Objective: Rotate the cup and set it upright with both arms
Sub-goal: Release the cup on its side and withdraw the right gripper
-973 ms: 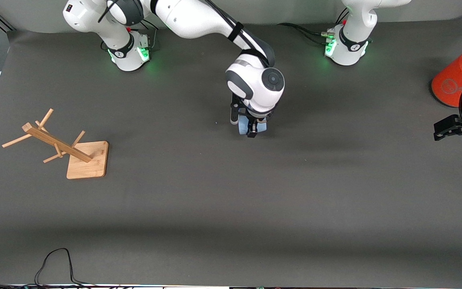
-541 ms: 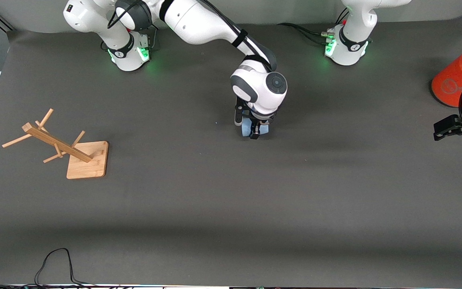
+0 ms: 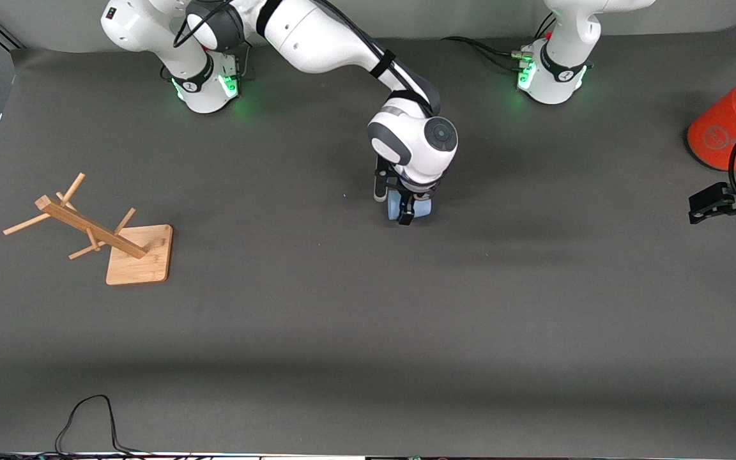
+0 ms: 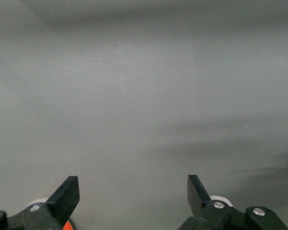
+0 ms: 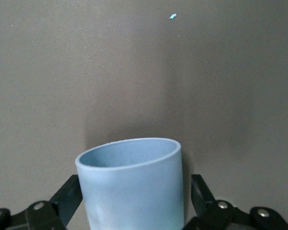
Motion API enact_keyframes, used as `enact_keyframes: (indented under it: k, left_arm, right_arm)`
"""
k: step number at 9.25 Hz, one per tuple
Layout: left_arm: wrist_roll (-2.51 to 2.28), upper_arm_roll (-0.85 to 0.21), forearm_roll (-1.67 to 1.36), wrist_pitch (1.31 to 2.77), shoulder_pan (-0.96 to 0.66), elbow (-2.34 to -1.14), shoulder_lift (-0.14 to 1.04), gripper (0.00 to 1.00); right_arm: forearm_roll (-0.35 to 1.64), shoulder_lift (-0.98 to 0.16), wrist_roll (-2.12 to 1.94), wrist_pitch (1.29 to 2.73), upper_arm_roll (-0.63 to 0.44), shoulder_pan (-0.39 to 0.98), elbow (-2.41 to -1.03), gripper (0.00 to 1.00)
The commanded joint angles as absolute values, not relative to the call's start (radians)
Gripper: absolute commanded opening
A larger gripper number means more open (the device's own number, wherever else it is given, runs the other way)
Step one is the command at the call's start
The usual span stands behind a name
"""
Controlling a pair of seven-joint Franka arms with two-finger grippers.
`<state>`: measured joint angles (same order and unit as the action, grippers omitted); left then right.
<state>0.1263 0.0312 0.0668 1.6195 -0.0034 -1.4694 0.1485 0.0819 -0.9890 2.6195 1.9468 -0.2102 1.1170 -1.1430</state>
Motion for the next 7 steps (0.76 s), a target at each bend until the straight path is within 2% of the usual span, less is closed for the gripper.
enact_keyframes:
  k: [1, 2, 3, 7]
  left_arm:
    - [0.124, 0.034, 0.067, 1.6, -0.014, -1.45, 0.155, 1.0]
    - [0.12, 0.034, 0.067, 1.594, -0.015, -1.45, 0.155, 1.0]
    - [0.118, 0.034, 0.067, 1.588, -0.015, -1.448, 0.155, 1.0]
    - [0.132, 0.032, 0.06, 1.577, -0.006, -1.448, 0.155, 1.0]
  right_arm:
    - [0.069, -0.967, 2.617, 1.936, -0.222, 1.118, -1.123, 1.0]
    - [0.072, -0.935, 2.6, 1.915, -0.221, 1.115, -1.132, 1.0]
    - [0.083, -0.896, 2.568, 1.834, -0.219, 1.111, -1.131, 1.0]
    - [0.183, -0.627, 2.253, 1.474, -0.23, 0.99, -1.138, 1.0]
